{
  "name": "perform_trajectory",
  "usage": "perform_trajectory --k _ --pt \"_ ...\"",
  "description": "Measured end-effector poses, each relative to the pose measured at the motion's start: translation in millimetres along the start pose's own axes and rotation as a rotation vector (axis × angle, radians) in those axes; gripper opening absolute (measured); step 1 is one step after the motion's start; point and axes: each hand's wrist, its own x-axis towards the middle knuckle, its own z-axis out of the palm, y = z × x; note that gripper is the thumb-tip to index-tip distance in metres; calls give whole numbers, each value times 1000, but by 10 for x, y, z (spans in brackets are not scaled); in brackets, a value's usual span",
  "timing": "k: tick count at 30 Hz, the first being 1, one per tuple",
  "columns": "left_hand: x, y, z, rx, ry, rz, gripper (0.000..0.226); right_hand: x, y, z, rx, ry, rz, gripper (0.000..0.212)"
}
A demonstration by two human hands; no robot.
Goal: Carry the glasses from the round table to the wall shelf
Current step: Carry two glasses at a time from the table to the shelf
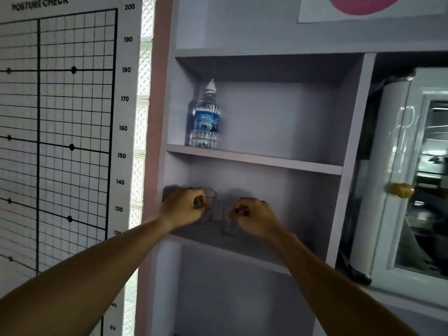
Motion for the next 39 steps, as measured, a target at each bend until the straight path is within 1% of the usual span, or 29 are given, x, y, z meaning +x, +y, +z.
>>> perform_trajectory --k 4,8,11,14,18,20,21,24,26,28,30,32,34,39 --pt "37 -60 29 51 2 -44 9 128 49 136 47 -16 -14 13" --pt "45 -102 50 94 -39 -94 13 230 59 253 70 -4 -17 12" --pt "80 -97 50 151 -58 -128 11 288 41 319 89 22 -18 17" --pt "119 -117 53 211 -74 -141 24 354 37 404 111 56 1 26" --pt "141 -144 52 296 -80 -127 47 419 29 536 205 130 27 48" --pt "127 -119 43 333 -59 -119 58 443 22 584 237 157 30 52" --pt "111 -105 44 337 -41 -115 60 452 17 600 253 160 35 52" --pt "44 -98 75 323 42 -66 51 470 17 669 297 155 38 47" --pt "16 -130 128 278 88 -26 39 478 34 755 299 177 13 39" --pt "8 -170 206 244 116 4 24 475 60 844 245 202 -21 30" --pt "9 -216 283 235 113 -1 14 471 67 879 201 215 -33 29" --pt "16 -269 351 212 93 -43 10 486 79 887 171 241 -43 37" --pt "22 -299 407 176 78 -69 12 501 89 889 168 255 -61 42" --pt "44 -330 507 156 88 -75 12 526 103 902 182 269 -90 37"
